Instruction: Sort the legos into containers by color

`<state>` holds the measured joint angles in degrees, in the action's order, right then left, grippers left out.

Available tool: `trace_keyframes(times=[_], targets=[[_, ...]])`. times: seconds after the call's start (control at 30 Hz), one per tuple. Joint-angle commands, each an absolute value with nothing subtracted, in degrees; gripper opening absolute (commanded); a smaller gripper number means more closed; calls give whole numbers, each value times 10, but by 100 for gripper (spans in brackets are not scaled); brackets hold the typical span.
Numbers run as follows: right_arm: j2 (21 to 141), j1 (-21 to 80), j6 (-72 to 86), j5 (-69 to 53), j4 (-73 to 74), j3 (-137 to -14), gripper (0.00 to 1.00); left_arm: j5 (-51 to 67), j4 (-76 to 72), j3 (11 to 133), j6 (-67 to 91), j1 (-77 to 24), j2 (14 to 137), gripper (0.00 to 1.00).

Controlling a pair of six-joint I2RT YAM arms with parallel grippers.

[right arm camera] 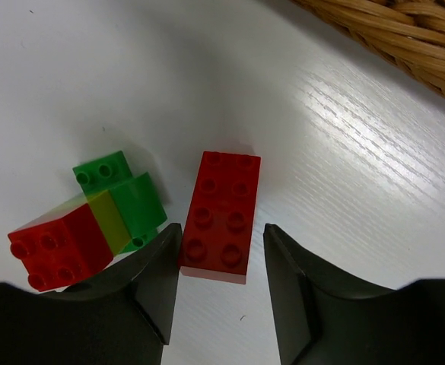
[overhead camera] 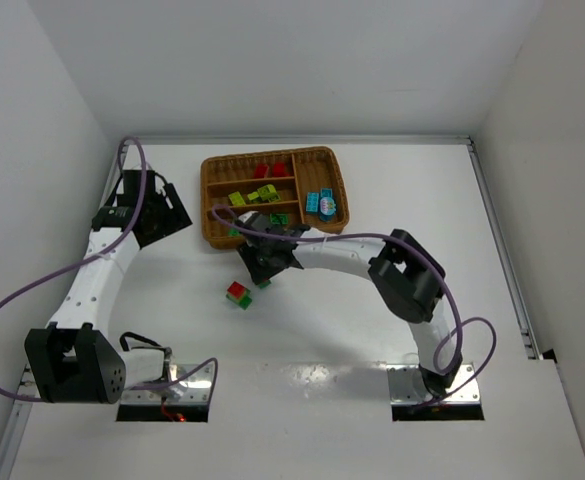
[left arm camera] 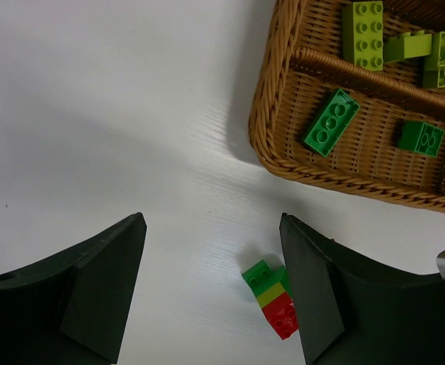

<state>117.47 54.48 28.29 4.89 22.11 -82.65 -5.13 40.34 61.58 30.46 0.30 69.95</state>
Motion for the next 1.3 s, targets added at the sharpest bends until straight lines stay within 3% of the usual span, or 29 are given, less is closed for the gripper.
trace_keyframes(times=[0.0,0.17,0.33,0.43,0.57,0.6,0.67,0.77,0.9,1.0,1.27], targets=[[1185,548,283,55,223,-860,46,-51,397,616,301,-1,689,77],[1180,548,283,71,248,-878,26,-51,397,616,301,-1,689,77],[1083,511,283,61,237,-856,22,-19,397,633,269,-1,689,77],[988,450,283,-36,201,-806,22,98,367,633,222,-1,683,77],[908,362,297,-216,162,-737,22,360,325,608,174,-1,665,77],[882,334,308,-243,162,-730,22,452,301,578,179,-1,651,77],[865,311,323,-314,142,-716,20,518,211,545,222,-1,639,77],[844,292,366,-387,97,-702,20,666,97,484,275,-15,633,84],[849,280,436,-474,16,-682,20,688,60,484,259,-36,633,94],[856,280,496,-513,-61,-658,20,707,54,505,248,-61,652,94],[874,286,518,-532,-82,-664,20,744,54,527,242,-95,694,94]])
